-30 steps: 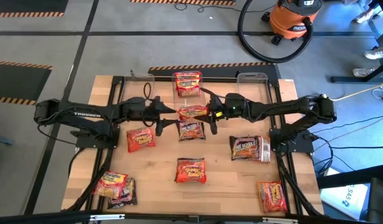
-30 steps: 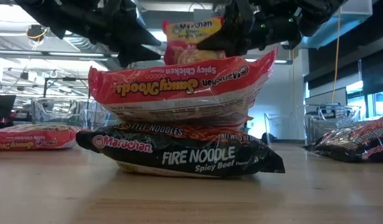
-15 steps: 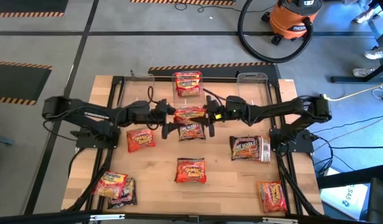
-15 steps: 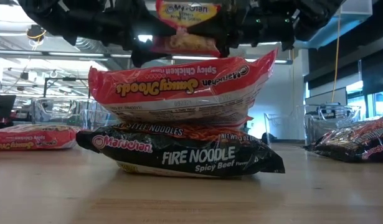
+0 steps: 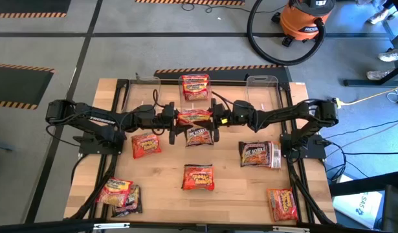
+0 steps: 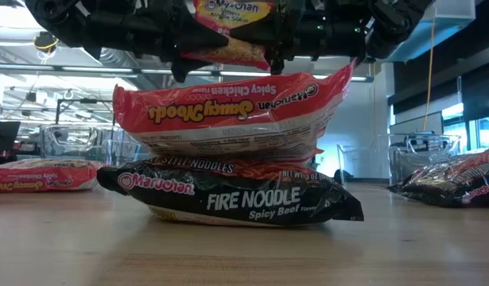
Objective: Sort Maruchan noodles
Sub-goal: Put the top red noodle pack into the middle transparent bin
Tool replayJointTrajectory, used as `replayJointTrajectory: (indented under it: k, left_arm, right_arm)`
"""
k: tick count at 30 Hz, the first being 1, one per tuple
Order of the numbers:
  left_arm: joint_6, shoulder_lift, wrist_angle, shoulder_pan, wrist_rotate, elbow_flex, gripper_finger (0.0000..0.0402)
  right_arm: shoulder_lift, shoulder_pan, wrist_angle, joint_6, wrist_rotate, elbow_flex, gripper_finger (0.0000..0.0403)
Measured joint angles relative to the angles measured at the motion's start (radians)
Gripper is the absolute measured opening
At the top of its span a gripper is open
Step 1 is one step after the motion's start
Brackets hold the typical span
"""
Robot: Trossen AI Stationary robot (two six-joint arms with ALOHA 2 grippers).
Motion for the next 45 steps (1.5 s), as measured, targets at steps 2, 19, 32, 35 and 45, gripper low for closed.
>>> replayJointTrajectory:
  k: [2,19,32,35,45]
  left_arm:
    - [0.013,0.000,-0.004,0.000,0.009,0.000,0.0143]
    - [0.058,-0.107,-0.344,0.000,-0.031,0.000,0.0123]
    - [0.069,-0.047,-0.399,-0.001,-0.031,0.000,0.0124]
    - [0.069,-0.045,-0.393,-0.001,-0.031,0.000,0.0124]
    - [0.070,-0.045,-0.394,-0.001,-0.053,0.000,0.0126]
  right_arm:
    - [0.000,0.000,-0.009,-0.001,-0.001,0.005,0.0116]
    - [-0.189,-0.030,-0.512,-0.064,0.037,0.008,0.0282]
    - [-0.205,-0.027,-0.578,-0.111,0.096,0.117,0.0284]
    - [-0.167,-0.027,-0.662,-0.127,0.084,0.202,0.0284]
    - [0.062,-0.027,-1.134,-0.142,0.025,0.578,0.0285]
